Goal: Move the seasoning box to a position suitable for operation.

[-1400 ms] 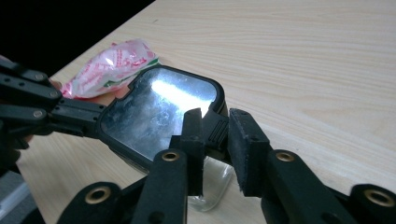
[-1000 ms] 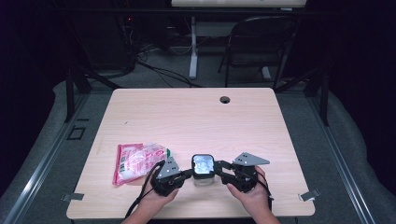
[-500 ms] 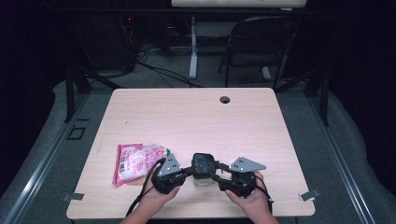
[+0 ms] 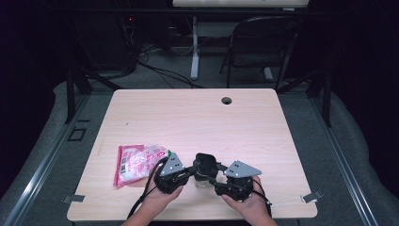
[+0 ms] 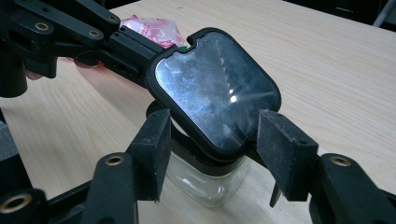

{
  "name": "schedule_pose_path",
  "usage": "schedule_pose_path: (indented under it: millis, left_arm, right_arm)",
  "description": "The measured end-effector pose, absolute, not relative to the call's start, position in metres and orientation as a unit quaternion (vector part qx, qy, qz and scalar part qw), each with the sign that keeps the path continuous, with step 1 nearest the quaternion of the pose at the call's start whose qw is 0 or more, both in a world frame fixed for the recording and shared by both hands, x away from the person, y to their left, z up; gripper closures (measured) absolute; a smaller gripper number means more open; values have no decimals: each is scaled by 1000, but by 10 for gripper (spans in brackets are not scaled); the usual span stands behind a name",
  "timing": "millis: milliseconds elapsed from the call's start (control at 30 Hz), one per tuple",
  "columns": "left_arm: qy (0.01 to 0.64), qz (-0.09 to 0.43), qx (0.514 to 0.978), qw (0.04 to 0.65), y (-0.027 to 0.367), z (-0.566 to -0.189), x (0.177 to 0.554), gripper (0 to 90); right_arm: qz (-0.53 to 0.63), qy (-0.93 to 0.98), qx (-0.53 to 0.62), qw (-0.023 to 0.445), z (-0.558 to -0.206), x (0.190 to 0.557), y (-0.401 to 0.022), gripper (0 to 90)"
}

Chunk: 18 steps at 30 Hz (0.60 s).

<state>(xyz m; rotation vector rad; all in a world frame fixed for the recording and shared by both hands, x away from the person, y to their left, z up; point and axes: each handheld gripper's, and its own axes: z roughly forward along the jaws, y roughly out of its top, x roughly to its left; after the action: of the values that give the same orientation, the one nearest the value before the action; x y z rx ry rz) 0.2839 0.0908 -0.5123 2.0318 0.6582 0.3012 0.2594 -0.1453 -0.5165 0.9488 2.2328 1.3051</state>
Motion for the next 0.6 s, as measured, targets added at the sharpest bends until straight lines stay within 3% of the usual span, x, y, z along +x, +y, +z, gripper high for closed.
schedule_pose_path:
  millis: [600]
  left_arm:
    - [270, 127, 827, 476, 87, -511, 285, 855]
  right_arm:
    - [459, 797, 330, 213, -517, 261, -136, 435]
